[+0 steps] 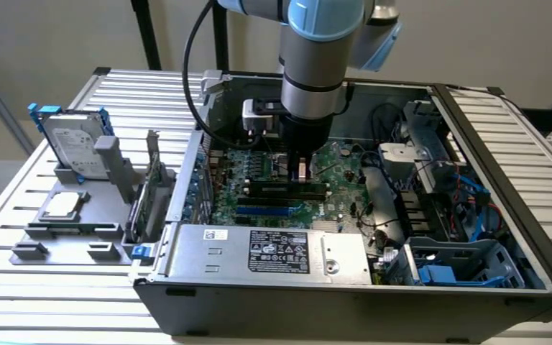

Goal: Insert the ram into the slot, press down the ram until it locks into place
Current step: 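Insert the ram into the slot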

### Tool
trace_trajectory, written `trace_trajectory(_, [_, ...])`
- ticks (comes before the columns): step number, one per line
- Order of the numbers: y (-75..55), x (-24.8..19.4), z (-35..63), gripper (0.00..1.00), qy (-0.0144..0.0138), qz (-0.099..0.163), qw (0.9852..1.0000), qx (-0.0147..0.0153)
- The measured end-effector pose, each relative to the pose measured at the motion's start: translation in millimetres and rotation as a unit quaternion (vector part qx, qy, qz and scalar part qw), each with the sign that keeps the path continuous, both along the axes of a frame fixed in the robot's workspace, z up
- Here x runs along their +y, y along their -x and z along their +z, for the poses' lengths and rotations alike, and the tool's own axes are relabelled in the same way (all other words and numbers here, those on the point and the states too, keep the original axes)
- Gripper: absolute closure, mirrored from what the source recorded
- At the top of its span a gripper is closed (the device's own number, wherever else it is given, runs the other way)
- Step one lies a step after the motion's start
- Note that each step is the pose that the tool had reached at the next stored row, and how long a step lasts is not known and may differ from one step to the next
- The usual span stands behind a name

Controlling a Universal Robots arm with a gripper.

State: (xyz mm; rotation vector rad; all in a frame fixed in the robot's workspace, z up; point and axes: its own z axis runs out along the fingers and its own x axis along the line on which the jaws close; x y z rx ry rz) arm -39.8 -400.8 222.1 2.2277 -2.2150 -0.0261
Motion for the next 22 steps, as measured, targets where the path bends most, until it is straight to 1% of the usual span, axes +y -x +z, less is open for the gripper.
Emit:
trace_trajectory(9, [0.0,0.0,-1.7,0.87,0.0004,0.000,1.0000,0.0000])
trace_trajectory(10, [0.0,0.0,-1.3,0.85,0.0003,0.000,1.0000,0.0000])
trace_trajectory(11, [0.0,0.0,0.1,0.85,0.0002,0.000,1.0000,0.0000])
trace_trajectory(12, [0.0,0.0,2.4,0.79,0.0002,0.000,1.0000,0.0000])
trace_trajectory(18, [0.4,0.0,22.3,0.79,0.0003,0.000,1.0000,0.0000])
trace_trajectory(20, [1.6,0.0,26.0,0.79,0.0003,0.000,1.0000,0.0001])
trace_trajectory(21, [2.5,0.0,27.6,0.81,0.0003,0.000,1.0000,0.0001])
trace_trajectory(22, [3.4,0.0,28.6,0.81,0.0003,0.000,1.0000,0.0001])
